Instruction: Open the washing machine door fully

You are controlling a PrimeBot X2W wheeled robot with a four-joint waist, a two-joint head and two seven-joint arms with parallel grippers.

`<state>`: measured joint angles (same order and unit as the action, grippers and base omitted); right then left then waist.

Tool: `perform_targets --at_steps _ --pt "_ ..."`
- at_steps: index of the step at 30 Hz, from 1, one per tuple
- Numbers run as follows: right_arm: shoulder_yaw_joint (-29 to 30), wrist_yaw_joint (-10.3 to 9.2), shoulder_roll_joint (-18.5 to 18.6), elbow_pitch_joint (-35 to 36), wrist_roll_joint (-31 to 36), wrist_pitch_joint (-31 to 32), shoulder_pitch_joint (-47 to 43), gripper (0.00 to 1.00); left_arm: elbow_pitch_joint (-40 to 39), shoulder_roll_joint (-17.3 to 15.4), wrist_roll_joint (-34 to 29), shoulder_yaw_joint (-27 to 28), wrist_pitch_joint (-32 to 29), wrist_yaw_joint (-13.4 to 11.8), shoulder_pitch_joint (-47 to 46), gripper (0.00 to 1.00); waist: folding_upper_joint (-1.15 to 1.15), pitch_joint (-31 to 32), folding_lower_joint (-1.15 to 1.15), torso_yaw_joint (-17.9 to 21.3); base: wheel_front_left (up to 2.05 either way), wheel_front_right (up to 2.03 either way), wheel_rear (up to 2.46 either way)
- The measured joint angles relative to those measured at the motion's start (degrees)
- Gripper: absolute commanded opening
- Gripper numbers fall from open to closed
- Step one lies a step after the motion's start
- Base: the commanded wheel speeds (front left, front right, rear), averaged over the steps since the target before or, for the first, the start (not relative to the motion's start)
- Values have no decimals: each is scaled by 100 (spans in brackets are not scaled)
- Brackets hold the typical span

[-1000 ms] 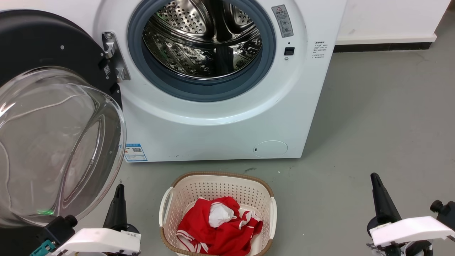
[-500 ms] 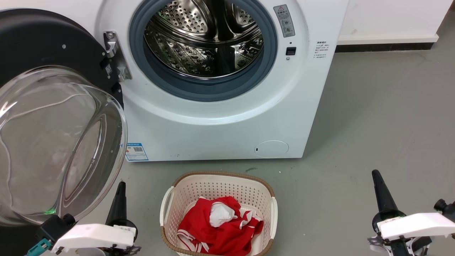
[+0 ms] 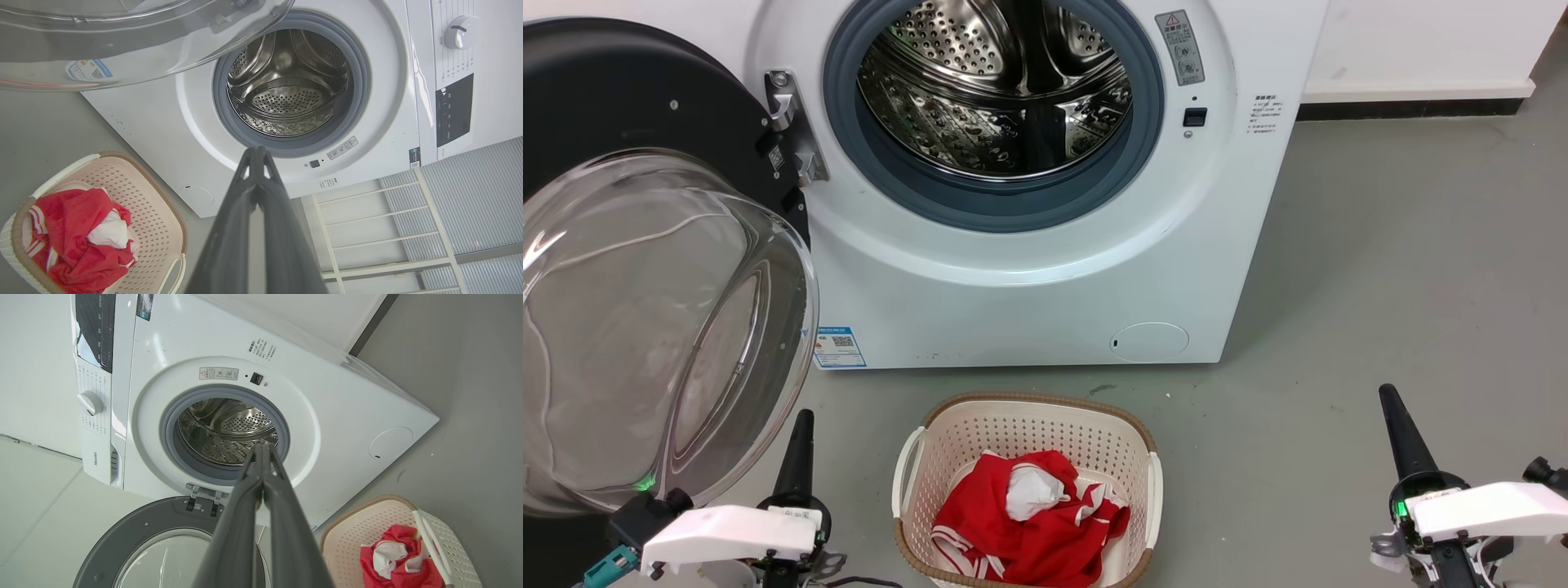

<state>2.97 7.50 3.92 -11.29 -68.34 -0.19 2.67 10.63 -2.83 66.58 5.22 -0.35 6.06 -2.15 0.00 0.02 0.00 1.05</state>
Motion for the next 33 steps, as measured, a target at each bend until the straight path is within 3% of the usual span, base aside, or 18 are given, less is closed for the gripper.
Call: perform_targets --at_steps 33 --pt "149 -1 -2 -183 -1737 379 210 0 240 -1 1783 86 -431 86 -272 0 0 -13 0 -68 0 0 0"
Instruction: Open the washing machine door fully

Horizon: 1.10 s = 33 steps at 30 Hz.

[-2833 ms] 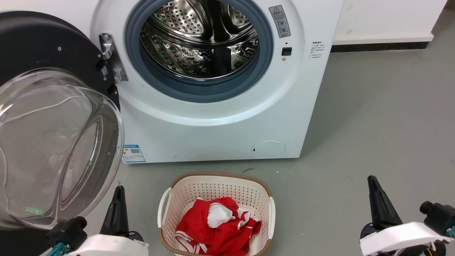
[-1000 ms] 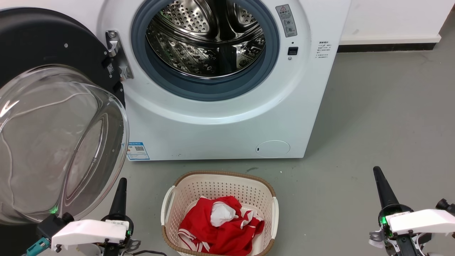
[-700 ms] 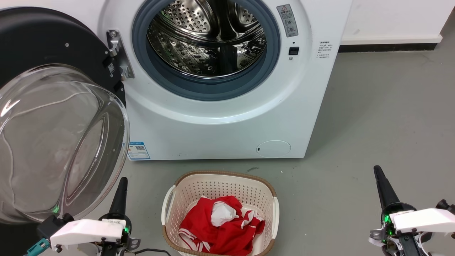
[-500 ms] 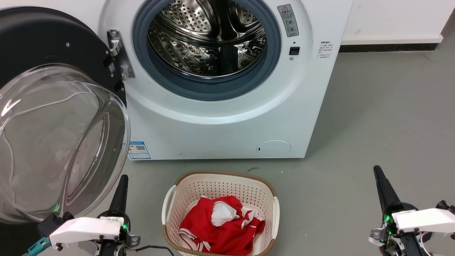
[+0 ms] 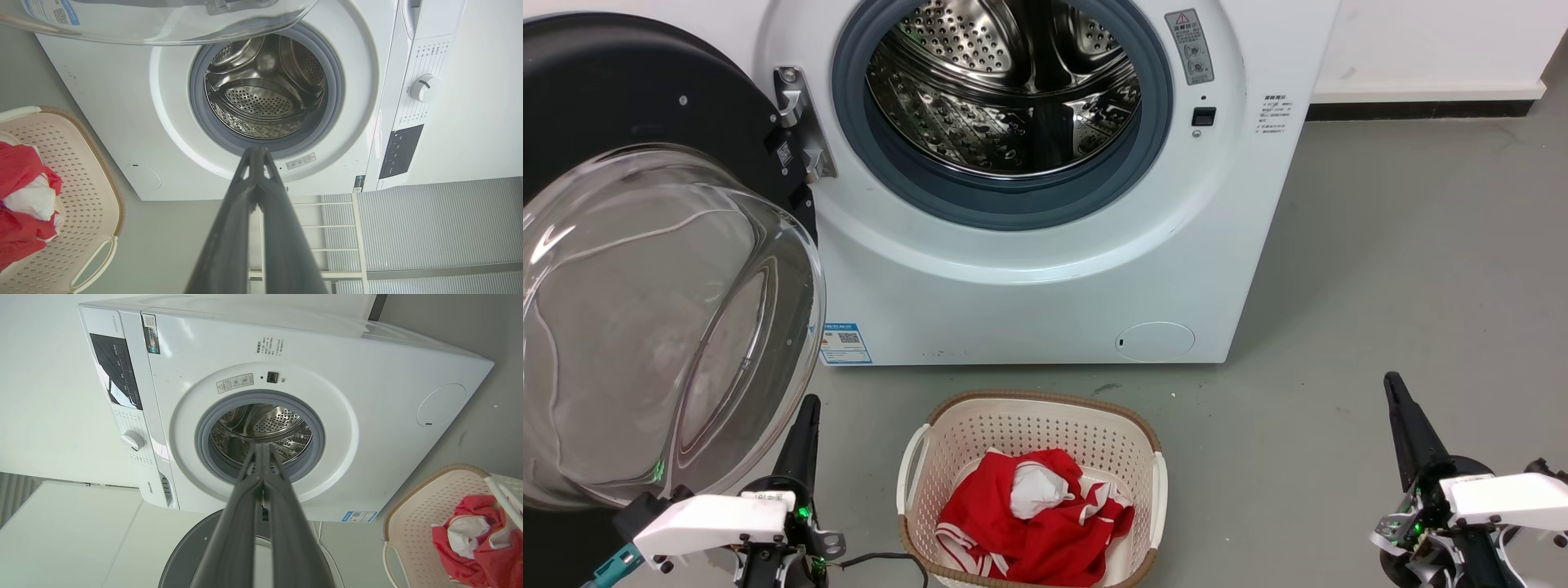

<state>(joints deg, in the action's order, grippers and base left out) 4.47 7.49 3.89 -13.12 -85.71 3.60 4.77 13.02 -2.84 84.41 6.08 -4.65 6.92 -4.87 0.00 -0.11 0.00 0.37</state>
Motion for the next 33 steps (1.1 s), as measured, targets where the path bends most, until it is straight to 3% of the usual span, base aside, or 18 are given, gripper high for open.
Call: perform_targets --at_steps 19,33 --pt "69 0 -7 -79 -757 196 96 0 109 -1 778 40 -187 48 -114 0 0 -7 0 -37 0 0 0" --pt "92 0 -18 -85 -761 202 109 0 113 -1 794 40 -192 49 -118 0 0 -7 0 -37 0 0 0"
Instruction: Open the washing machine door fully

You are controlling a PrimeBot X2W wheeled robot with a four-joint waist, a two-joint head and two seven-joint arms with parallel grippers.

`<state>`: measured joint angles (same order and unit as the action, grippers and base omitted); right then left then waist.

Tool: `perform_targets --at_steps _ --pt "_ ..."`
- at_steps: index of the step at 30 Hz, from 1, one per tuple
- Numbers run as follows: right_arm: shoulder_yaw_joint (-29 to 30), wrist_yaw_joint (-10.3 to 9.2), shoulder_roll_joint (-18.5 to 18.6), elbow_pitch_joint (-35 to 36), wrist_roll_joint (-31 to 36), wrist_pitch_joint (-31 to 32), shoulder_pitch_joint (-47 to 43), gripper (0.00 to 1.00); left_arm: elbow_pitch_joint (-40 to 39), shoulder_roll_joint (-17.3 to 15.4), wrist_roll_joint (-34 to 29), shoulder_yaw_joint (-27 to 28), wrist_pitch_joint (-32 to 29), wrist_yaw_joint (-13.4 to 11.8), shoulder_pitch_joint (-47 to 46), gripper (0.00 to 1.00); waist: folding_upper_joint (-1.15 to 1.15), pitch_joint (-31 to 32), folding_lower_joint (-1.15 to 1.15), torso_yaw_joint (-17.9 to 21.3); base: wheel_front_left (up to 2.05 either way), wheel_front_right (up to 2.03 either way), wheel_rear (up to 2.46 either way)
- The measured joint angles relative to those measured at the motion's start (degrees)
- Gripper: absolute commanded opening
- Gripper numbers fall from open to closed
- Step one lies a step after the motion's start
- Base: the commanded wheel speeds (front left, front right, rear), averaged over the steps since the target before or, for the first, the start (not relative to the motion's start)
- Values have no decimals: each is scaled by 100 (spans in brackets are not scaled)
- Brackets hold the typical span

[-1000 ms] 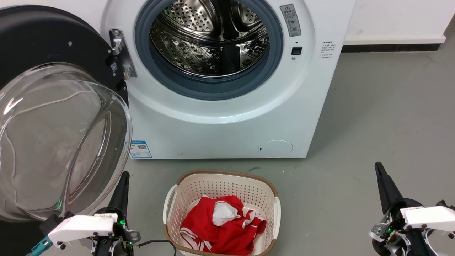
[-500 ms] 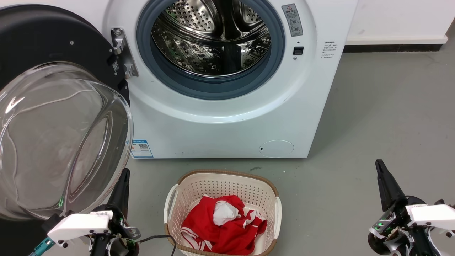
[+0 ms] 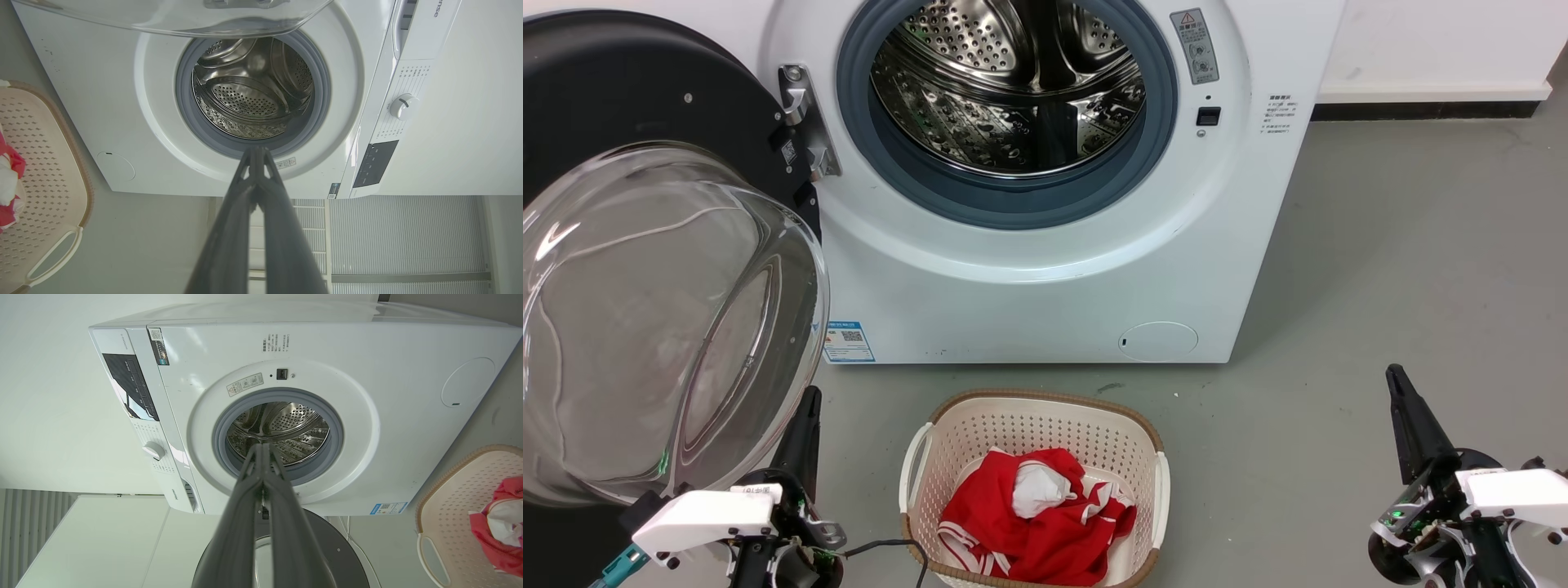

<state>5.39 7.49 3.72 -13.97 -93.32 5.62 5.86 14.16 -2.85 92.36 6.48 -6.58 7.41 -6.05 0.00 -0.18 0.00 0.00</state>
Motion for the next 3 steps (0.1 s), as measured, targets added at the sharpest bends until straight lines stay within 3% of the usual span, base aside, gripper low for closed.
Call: perform_targets --at_steps 3 --pt "7 0 -2 0 1 4 0 0 0 0 0 0 0 0 -1 0 0 0 0 0 0 0 0"
